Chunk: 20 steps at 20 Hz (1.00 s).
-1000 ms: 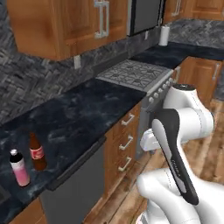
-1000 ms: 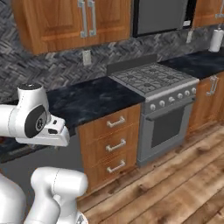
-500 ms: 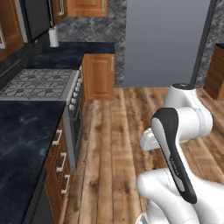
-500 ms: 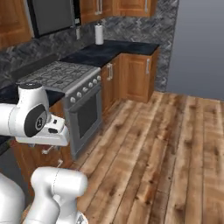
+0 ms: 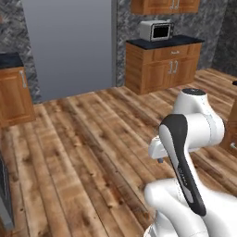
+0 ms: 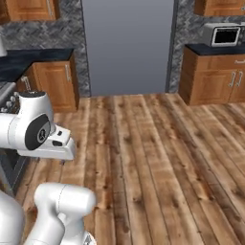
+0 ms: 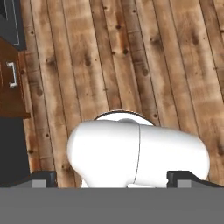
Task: Place the large bottle from the dining counter next to the other large bottle outside the sink, and place the small bottle from the dining counter next to the other small bottle inside the sink.
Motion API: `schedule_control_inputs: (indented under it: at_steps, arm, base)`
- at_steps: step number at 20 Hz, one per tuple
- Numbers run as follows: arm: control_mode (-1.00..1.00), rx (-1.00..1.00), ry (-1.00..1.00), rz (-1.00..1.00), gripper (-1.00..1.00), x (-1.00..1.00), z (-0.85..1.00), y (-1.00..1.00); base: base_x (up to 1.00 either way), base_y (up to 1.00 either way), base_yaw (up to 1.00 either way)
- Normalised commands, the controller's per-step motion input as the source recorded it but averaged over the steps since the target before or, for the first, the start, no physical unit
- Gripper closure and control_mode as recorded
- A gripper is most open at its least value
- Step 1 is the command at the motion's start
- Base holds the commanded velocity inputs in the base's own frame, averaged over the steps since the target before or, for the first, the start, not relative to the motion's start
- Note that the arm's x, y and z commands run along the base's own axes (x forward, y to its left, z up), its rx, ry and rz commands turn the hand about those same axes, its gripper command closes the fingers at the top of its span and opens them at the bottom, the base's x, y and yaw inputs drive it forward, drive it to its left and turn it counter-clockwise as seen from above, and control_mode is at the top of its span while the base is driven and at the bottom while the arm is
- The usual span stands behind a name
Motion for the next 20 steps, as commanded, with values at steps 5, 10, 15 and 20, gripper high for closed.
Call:
schedule_control_inputs:
  at_steps: [5, 10, 15, 20]
  arm:
    - [1.00, 0.00, 0.00, 0.00, -1.00, 0.00, 0.00, 0.00]
    - [1.00, 0.00, 0.00, 0.00, -1.00, 0.00, 0.00, 0.00]
    - [1.00, 0.00, 0.00, 0.00, -1.00, 0.00, 0.00, 0.00]
    - [1.00, 0.00, 0.00, 0.00, -1.00, 0.00, 0.00, 0.00]
  base:
    - [1.00, -0.01, -0.23]
    - [1.00, 0.00, -0.05]
    - [1.00, 0.00, -0.06]
    - [1.00, 0.00, -0.23]
